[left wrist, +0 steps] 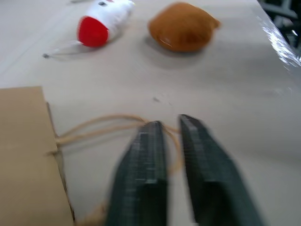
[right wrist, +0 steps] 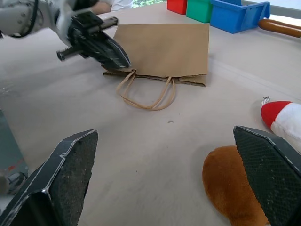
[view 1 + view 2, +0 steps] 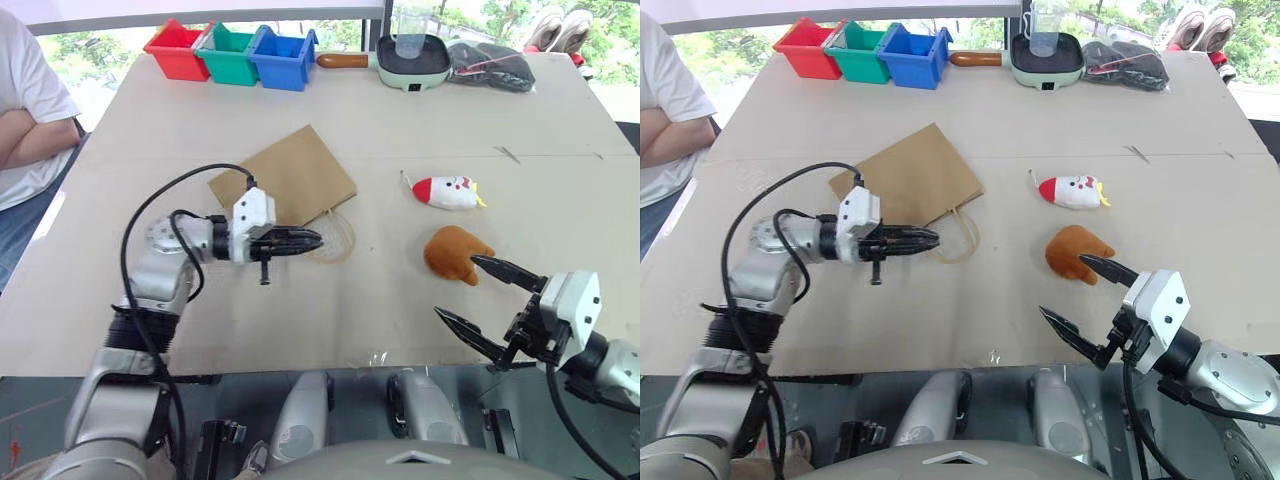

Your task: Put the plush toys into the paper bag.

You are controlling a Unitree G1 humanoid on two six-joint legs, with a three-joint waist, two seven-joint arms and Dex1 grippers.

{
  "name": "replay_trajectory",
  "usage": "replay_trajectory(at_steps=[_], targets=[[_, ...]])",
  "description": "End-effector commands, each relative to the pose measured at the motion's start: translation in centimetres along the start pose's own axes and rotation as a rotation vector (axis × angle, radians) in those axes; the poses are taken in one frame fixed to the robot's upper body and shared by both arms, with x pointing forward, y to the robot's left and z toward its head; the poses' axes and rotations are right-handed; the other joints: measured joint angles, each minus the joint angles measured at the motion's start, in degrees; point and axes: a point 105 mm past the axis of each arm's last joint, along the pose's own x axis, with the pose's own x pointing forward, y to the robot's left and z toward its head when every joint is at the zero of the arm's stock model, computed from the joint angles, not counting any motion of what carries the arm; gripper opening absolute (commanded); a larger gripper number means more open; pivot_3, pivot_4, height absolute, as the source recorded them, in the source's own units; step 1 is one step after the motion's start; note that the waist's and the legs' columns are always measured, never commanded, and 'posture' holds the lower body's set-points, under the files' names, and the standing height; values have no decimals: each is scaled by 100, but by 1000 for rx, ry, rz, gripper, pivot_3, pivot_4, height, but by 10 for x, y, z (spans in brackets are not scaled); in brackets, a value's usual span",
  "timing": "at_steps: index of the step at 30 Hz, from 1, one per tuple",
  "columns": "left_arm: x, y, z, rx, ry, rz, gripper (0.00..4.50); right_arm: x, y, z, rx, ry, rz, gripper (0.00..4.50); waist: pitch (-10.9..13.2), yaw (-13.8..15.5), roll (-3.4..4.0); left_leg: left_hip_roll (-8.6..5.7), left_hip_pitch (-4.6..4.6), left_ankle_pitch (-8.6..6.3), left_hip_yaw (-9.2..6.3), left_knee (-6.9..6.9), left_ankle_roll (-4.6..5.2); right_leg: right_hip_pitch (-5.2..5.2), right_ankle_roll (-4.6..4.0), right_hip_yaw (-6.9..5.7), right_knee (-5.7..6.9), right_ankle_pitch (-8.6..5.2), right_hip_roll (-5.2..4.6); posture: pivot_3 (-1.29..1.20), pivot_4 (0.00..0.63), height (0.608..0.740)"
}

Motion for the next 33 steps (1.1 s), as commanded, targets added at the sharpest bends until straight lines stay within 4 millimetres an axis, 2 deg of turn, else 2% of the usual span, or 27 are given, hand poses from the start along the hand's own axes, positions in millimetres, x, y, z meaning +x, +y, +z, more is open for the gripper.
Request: replay_trajectory(at_steps=[1, 4, 10, 14, 16, 19, 26, 33], targets=[[-7, 9, -9, 216, 98, 53, 2390, 1, 2, 5, -9, -25, 9, 4500, -1, 16, -1, -1, 0, 0, 0, 1, 0, 1, 0, 0, 0, 0, -1, 0, 150, 740], [-6, 21, -10, 325, 111, 120, 2390, 1, 3, 5, -11, -27, 7, 4500, -1, 18, -2, -3, -1, 0, 0, 1, 0, 0, 1, 1, -2, 1, -2, 0, 150, 740], [-3, 27, -19, 445, 156, 127, 2390, 0, 3, 5, -17, -21, 3, 4500, -2, 8, -3, -2, -2, 0, -1, 1, 0, 0, 1, -1, -1, 1, -1, 0, 150, 740], [7, 28, -19, 489, 152, 118, 2390, 0, 3, 4, -23, -16, -1, 4500, -2, 8, -3, -3, -2, 0, -1, 1, 0, 0, 1, -1, 0, 1, -1, 0, 150, 740], [12, 25, -21, 491, 146, 100, 2390, 0, 4, 4, -25, -15, -3, 4500, -2, 7, -3, -3, -2, 0, -1, 1, 0, 0, 1, -2, 0, 1, -1, 0, 150, 740], [15, 24, -22, 493, 141, 88, 1604, 1, 5, 4, -25, -15, -4, 4500, -2, 3, -3, -3, -2, 0, -2, 1, 0, 0, 1, -2, 1, 1, -1, 0, 150, 740], [-1, 24, -17, 383, 105, 67, 1604, -1, 5, 5, -25, -12, -12, 4500, -2, -6, -3, -2, -2, 0, -3, 1, 0, 0, 1, -3, 2, 1, 0, 0, 150, 740], [-8, 21, -20, 404, 135, 25, 1604, 0, 5, 4, -23, -17, -9, 4500, -2, 0, -3, -2, -2, 0, -2, 2, 0, 0, 1, -2, 2, 1, -1, 0, 150, 740]])
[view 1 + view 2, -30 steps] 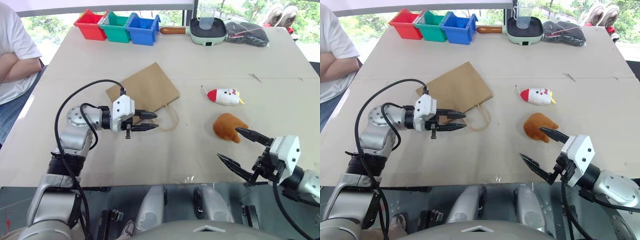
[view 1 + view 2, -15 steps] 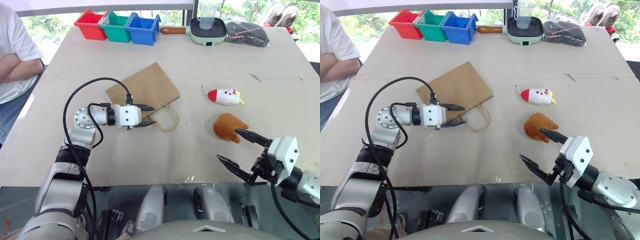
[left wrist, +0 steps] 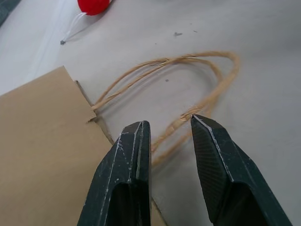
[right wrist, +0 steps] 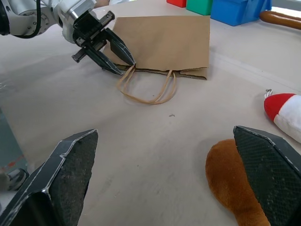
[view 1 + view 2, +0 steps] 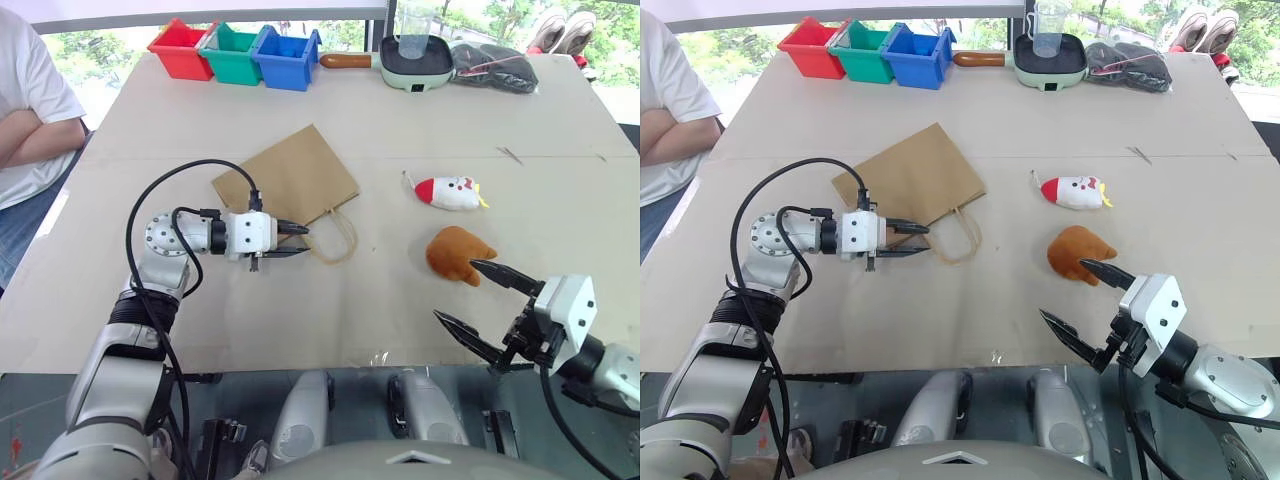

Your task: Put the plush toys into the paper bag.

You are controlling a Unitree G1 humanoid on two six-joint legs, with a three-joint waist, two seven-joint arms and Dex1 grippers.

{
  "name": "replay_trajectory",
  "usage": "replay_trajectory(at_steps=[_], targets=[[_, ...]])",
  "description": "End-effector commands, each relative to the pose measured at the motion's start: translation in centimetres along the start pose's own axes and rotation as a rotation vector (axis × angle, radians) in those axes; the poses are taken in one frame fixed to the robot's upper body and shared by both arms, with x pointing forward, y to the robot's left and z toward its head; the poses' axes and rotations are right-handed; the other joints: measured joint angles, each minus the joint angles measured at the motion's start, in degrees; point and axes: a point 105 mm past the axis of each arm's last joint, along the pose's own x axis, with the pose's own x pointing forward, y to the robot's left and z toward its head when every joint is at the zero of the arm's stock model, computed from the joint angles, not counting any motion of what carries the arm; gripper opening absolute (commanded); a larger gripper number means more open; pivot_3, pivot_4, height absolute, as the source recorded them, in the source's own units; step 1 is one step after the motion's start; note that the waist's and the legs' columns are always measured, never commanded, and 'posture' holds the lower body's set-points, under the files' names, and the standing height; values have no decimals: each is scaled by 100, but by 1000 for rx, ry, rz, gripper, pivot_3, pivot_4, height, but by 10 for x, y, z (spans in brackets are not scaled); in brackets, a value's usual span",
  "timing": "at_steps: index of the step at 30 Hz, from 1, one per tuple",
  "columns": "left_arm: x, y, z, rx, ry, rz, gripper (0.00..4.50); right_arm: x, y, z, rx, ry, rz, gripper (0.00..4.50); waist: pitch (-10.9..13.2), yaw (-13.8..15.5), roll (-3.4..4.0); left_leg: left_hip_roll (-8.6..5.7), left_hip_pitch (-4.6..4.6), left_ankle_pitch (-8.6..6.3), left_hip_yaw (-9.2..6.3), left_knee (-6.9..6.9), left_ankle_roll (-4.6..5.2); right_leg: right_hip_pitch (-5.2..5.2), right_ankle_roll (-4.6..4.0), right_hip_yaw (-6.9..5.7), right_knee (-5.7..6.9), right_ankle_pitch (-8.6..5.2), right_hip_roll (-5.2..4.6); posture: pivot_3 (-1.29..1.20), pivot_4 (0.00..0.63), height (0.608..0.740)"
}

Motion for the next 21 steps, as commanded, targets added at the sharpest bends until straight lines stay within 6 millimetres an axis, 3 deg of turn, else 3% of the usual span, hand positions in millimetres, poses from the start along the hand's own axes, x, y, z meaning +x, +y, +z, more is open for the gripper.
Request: replay_trajectory(at_steps=[1, 14, 21], targets=[[-6, 10, 8, 70, -4, 28, 1604, 0, 3, 10, -31, -37, 7, 4500, 0, 0, 0, 0, 0, 0, 0, 0, 0, 0, 0, 0, 0, 0, 0, 0, 150, 740], [17, 12, 5, 168, 24, 27, 1604, -1, 4, 10, -36, -33, -3, 4500, 0, -2, 0, 0, 0, 0, -1, 0, 0, 0, 0, 0, 1, 0, 1, 0, 150, 740], [-1, 10, 4, 82, 4, -2, 1604, -3, 5, 10, -34, -29, -11, 4500, 0, -8, 0, 0, 0, 0, -2, 0, 0, 0, 0, -1, 3, 0, 1, 0, 150, 740]])
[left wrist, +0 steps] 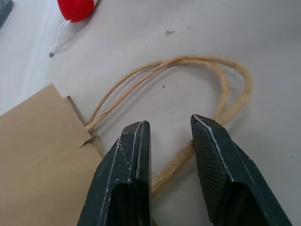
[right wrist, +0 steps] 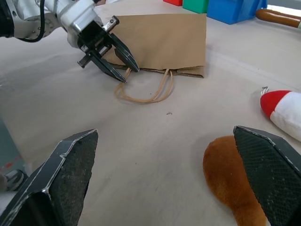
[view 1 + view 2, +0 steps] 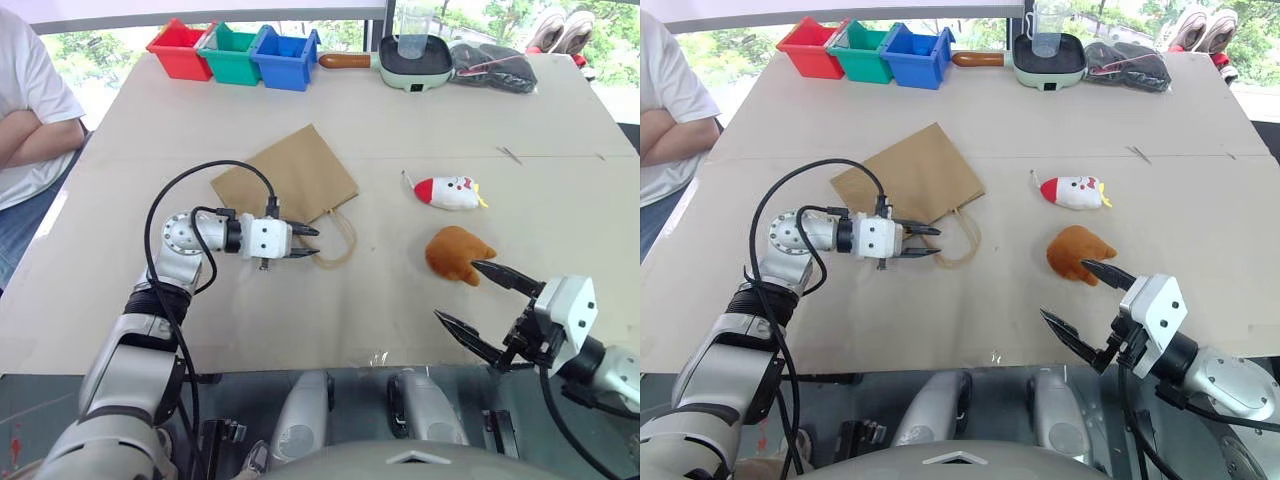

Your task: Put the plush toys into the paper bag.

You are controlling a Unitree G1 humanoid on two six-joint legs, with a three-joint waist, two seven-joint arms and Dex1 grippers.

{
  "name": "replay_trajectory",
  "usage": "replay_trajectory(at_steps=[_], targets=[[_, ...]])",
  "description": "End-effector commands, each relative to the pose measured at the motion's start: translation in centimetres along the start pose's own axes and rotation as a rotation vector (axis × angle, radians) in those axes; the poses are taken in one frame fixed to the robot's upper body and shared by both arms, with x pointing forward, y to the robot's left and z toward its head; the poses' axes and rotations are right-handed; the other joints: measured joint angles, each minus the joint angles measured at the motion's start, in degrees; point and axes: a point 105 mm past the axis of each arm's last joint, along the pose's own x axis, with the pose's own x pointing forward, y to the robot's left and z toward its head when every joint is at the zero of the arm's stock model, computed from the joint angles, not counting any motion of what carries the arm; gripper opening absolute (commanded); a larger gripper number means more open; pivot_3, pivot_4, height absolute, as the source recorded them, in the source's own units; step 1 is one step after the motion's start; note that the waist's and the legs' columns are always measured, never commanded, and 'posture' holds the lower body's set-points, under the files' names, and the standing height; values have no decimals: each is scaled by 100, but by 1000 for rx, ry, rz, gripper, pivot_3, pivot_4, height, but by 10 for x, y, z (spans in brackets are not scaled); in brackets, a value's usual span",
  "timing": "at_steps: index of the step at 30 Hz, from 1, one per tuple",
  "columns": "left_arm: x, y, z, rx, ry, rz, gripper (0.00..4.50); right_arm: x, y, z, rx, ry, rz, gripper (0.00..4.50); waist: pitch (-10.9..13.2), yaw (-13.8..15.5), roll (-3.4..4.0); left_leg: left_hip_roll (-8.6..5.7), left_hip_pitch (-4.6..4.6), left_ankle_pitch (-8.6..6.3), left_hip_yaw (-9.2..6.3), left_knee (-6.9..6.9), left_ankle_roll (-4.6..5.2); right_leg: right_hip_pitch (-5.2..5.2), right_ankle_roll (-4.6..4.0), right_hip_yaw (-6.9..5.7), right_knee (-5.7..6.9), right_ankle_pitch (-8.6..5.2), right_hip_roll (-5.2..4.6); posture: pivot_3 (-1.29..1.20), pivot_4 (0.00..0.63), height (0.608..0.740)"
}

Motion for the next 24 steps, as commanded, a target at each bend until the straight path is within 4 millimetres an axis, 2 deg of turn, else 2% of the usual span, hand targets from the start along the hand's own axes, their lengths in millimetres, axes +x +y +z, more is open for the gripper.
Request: replay_trajectory(at_steps=[1, 6, 18, 19, 20, 21, 22, 24], targets=[[-15, 7, 3, 18, 2, 15, 1604, -1, 3, 12, -44, -42, 1, 4500, 0, -1, 0, 0, 0, 0, 0, 0, 0, 0, 0, 0, 0, 0, 0, 0, 150, 740], [-16, 3, 0, 43, 27, -6, 1604, 0, 3, 12, -42, -45, 5, 4500, 0, 11, 0, 0, 0, 0, 1, 2, 0, 0, 0, 0, 0, 0, -1, 0, 150, 740], [6, 11, -1, 75, 31, 46, 1604, 0, 3, 12, -47, -43, 1, 4500, 0, 6, 0, -1, 0, 0, 0, 2, 0, 0, 0, 0, 2, 0, 0, 0, 150, 740], [9, 13, 0, 42, 11, 60, 1062, 0, 3, 12, -48, -43, 0, 4500, 0, 6, 0, -1, 1, 0, 1, 2, 0, 0, 0, 1, 2, 0, 0, 0, 150, 740], [11, 14, 1, 18, -3, 70, 831, 0, 3, 12, -49, -43, 0, 4500, -1, 7, 0, -1, 0, 0, 1, 2, 0, 0, 0, 1, 2, 0, 0, 0, 150, 740], [13, 17, 4, -30, -34, 89, 320, 1, 3, 12, -50, -43, 0, 4500, 0, 8, 0, -1, 0, 0, 2, 2, 0, 1, 0, 1, 2, 0, -1, 0, 150, 740], [14, 26, 13, -138, -110, 150, 65, 2, 2, 12, -52, -43, -2, 4500, 0, 8, -1, -1, 0, 0, 1, 2, 0, 1, 0, 1, 3, 0, -1, 0, 150, 740], [15, 37, 27, -295, -236, 207, 65, 3, 2, 12, -53, -44, -5, 4500, 0, 7, -1, -1, -2, 0, 0, 4, 0, 0, 0, 0, 6, 0, -1, 0, 150, 740]])
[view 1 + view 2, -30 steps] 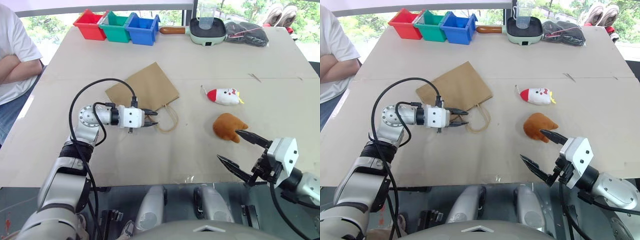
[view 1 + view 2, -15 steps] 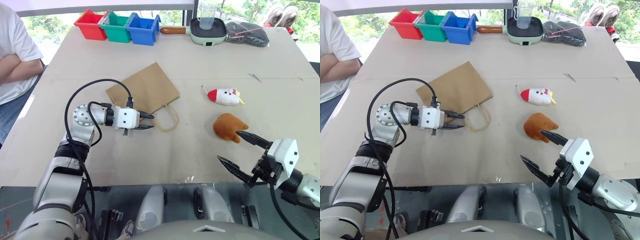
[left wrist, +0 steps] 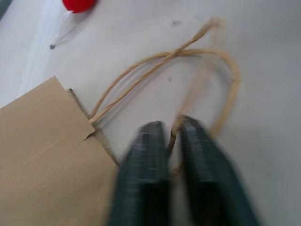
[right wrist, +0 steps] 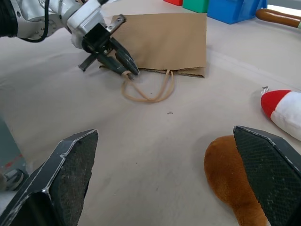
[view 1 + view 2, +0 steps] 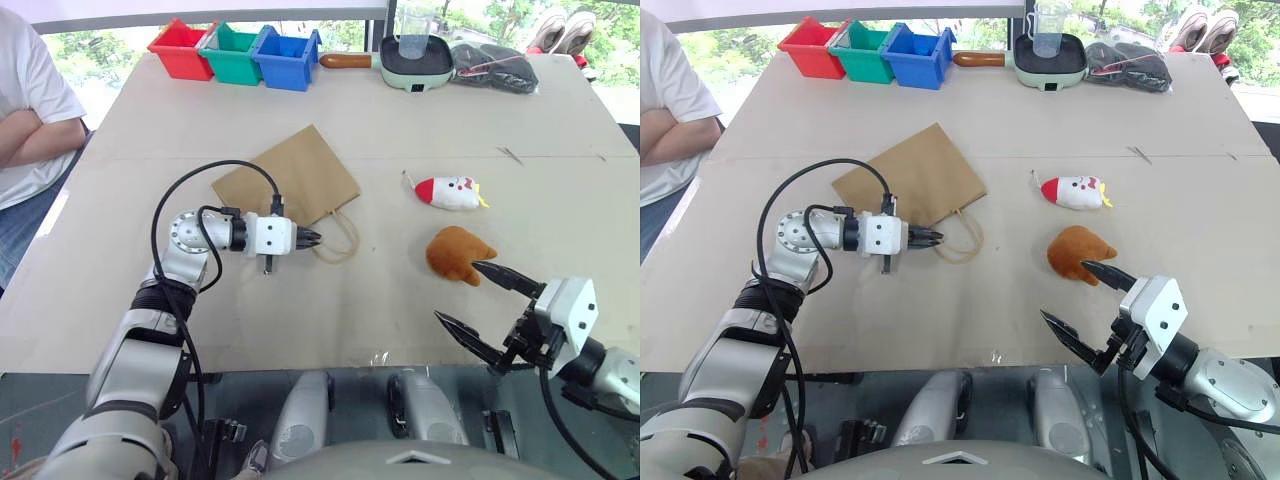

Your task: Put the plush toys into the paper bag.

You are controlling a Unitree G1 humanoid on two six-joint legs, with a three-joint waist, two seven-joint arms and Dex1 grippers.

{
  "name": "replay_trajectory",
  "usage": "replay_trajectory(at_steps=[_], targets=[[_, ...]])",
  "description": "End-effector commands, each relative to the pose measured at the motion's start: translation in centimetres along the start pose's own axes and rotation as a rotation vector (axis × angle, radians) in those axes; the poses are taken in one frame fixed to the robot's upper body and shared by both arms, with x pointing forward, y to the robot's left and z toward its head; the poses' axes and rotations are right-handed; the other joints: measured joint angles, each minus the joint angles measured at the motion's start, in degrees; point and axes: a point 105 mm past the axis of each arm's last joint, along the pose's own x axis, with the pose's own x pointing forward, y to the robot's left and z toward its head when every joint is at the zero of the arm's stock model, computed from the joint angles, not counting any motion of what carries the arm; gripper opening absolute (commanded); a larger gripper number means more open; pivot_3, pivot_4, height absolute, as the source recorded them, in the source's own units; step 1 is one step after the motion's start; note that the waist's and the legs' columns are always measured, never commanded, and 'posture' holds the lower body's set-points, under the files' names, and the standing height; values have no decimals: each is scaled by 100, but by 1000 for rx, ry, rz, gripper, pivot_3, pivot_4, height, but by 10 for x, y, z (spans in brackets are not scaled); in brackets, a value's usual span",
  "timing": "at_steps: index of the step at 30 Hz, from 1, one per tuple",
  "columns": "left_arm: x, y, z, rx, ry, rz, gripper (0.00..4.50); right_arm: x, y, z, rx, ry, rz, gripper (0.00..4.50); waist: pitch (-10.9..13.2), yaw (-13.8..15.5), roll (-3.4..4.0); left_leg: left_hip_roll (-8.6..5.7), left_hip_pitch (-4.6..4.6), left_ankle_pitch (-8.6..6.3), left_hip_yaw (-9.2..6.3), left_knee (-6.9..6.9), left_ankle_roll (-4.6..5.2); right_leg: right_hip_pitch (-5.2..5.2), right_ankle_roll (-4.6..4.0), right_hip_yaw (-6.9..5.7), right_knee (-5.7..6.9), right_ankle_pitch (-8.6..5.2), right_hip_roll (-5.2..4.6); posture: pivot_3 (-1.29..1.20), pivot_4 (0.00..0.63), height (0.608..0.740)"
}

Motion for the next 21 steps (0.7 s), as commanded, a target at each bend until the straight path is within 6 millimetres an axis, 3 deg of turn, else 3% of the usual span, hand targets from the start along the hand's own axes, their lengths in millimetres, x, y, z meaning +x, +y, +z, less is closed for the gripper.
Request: replay_trajectory(at_steps=[1, 2, 5, 8, 9, 10, 11, 12, 13, 17, 19, 21], targets=[[-3, 26, 35, -215, -214, 121, 65, 4, 3, 11, -41, -41, 4, 4500, 1, -4, -3, 0, -2, 0, -3, 4, 0, 0, 0, -3, 1, 0, 0, 0, 150, 740], [-6, 29, 50, -308, -304, 135, 65, 10, 1, 8, -16, -38, -1, 4500, 1, -12, -3, 1, -2, 0, -4, 6, 0, 0, 0, -4, 1, 0, 0, 0, 150, 740], [-16, 31, 92, -580, -526, 106, 0, 40, -9, -8, 34, -3, -17, 3062, 5, -128, -10, 11, 3, 0, -7, 6, 0, -1, -1, -1, 11, 0, 4, 0, 150, 740], [-23, 21, 110, -703, -578, 67, 0, 84, -21, -17, 17, -1, -30, 1962, 4, -177, -3, 18, 16, 0, -7, 5, -1, -1, -3, 9, 17, -1, 12, 0, 150, 740], [-25, 18, 112, -720, -580, 69, 0, 98, -22, -19, 5, -2, -13, 1426, 2, -183, 0, 10, 13, 0, -7, 5, -1, 0, -4, 6, 18, -1, 10, 0, 150, 740], [-28, 15, 115, -734, -581, 69, 0, 110, -22, -20, -10, -2, 4, 1195, 2, -187, 0, 9, 21, 0, -4, 2, -1, -1, -4, 12, 19, -1, 10, 0, 150, 740], [-30, 12, 117, -745, -581, 68, 0, 121, -24, -21, -20, -2, 11, 573, 4, -172, 7, 13, 28, 0, -1, -3, -1, 2, -4, 19, 19, -1, 13, 0, 150, 740], [-32, 10, 118, -753, -580, 75, 0, 132, -25, -20, -16, -8, 22, 302, 4, -159, 6, 7, 25, 1, 0, -4, -1, 1, -5, 14, 21, -2, 12, 0, 150, 740], [-34, 8, 118, -750, -572, 79, 0, 144, -25, -19, -26, -15, 48, 98, 4, -143, 6, 8, 23, 1, 0, -6, -1, -1, -5, 12, 19, -2, 13, 0, 150, 740], [-37, -2, 118, -711, -516, 107, 0, 174, -5, -8, -13, -46, 228, 98, 6, -113, 0, 3, 7, 1, 3, -1, -1, -8, -5, 11, 12, -1, 3, 0, 150, 740], [-36, -5, 113, -682, -476, 138, 0, 170, 2, -4, 10, -46, 307, 98, 6, -100, 0, 2, 6, 1, -2, -3, -1, -8, -5, 8, 12, -1, 3, 0, 150, 740], [-37, -4, 110, -673, -463, 175, 0, 157, -4, -12, -5, 6, 304, 98, 6, -60, 0, 2, 5, 1, -7, -5, -2, -8, -5, 2, 10, -1, 1, 0, 150, 740]])
